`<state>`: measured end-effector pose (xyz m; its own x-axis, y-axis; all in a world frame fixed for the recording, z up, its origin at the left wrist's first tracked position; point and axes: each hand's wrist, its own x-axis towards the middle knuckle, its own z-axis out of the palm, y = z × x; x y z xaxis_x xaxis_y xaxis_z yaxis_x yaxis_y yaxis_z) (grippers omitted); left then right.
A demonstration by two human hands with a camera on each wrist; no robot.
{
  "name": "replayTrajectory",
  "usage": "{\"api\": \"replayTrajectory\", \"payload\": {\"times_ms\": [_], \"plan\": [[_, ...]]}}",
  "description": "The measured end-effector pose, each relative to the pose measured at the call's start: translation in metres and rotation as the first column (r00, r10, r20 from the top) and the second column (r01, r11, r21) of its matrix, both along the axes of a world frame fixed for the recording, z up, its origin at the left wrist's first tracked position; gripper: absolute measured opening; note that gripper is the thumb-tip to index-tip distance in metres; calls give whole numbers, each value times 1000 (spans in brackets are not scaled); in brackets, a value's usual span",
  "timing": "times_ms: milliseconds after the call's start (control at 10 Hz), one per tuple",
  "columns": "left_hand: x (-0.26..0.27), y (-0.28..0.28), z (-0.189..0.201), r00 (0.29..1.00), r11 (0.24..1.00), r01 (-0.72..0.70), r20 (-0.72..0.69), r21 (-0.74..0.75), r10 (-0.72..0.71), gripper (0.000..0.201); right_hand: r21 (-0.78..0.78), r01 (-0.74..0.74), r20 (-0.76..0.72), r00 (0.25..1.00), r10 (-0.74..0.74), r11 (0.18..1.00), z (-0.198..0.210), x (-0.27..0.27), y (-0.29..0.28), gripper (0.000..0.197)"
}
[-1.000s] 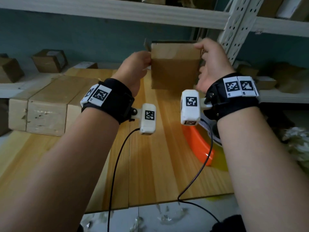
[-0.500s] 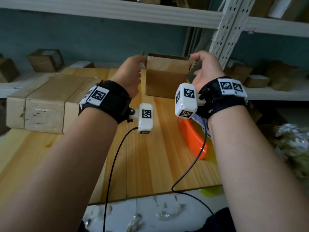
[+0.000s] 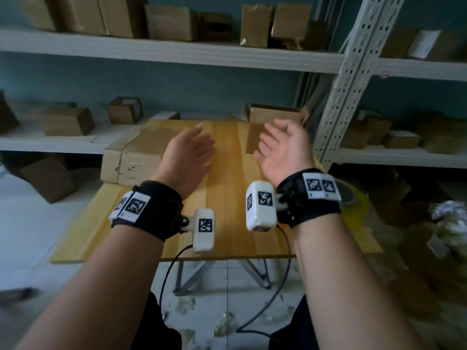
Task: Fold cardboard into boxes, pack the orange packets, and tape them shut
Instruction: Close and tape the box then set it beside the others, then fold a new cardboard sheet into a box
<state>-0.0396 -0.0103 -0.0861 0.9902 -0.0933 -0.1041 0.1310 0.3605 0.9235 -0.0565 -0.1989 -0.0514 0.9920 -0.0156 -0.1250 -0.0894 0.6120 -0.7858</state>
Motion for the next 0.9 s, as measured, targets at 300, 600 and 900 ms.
{"api": "replayTrajectory", "payload": {"times_ms": [300,600,900], "plan": [[-25,24,9,996,995,-62,60,-78,67,65,-11,3,-17,1000,-4,1000,-23,-5,30,64],[-23,104,23,945,958,-280,159,-58,286,60,19,-71,32,997,70,997,-9,19,80,60],[0,151,-5,869,893,-422,-209,158,448,85,-273,-195,-161,975,155,942,-46,27,148,55]]}}
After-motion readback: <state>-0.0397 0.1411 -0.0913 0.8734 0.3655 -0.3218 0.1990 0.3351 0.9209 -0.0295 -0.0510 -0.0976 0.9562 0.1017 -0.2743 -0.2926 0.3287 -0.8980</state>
